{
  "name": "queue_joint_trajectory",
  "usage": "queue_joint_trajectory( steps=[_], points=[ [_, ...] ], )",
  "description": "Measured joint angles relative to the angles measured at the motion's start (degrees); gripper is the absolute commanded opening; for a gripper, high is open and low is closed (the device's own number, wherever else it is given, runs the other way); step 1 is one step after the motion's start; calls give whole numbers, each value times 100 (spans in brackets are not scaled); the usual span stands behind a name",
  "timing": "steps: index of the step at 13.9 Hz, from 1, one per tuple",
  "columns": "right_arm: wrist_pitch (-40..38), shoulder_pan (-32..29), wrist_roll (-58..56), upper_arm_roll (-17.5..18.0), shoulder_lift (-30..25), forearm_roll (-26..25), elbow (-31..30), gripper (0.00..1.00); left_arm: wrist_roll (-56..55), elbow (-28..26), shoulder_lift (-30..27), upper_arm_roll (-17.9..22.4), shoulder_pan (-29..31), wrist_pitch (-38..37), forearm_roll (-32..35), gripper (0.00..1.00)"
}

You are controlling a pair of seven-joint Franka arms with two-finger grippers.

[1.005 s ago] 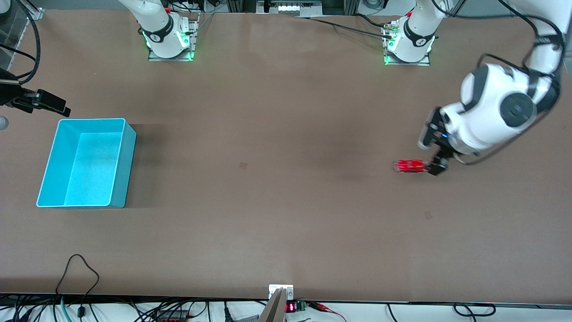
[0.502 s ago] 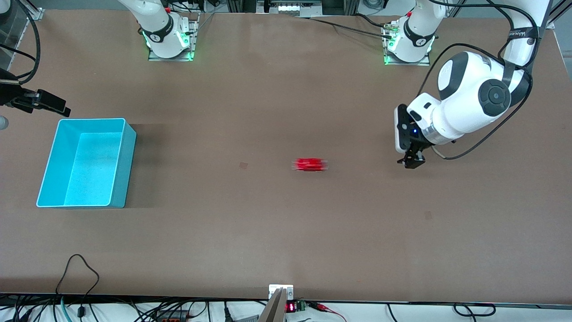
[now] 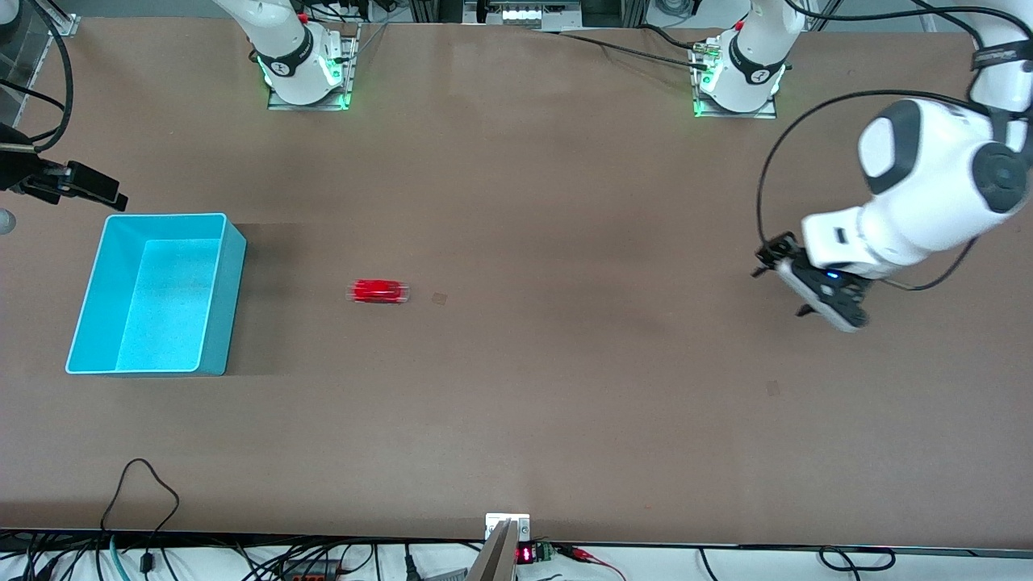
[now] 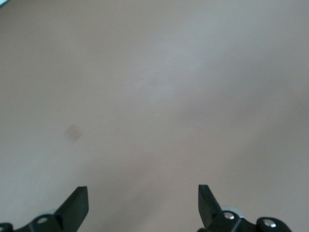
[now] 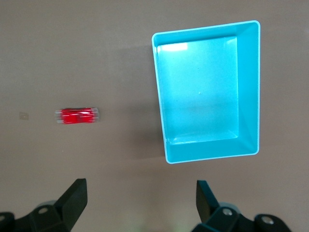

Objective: Wind red beetle toy and store in blue box
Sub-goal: 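Release the red car and raise the left gripper away, then reach the right gripper to the red car beside the blue box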

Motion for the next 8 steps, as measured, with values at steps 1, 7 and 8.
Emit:
queue_joint_trajectory(
  steps=[1, 7, 8],
  points=[
    [0, 2, 0, 1, 0, 0, 0, 100, -301, 63, 13, 273, -104, -37, 0, 100],
    [56, 87, -24, 90, 142, 7, -8, 100, -2829, 1353, 0, 1098, -800, -1449, 514, 100],
    [97, 216, -29, 116, 228, -40, -7, 100, -3044, 1579, -10, 1099, -817, -1686, 520, 100]
  ],
)
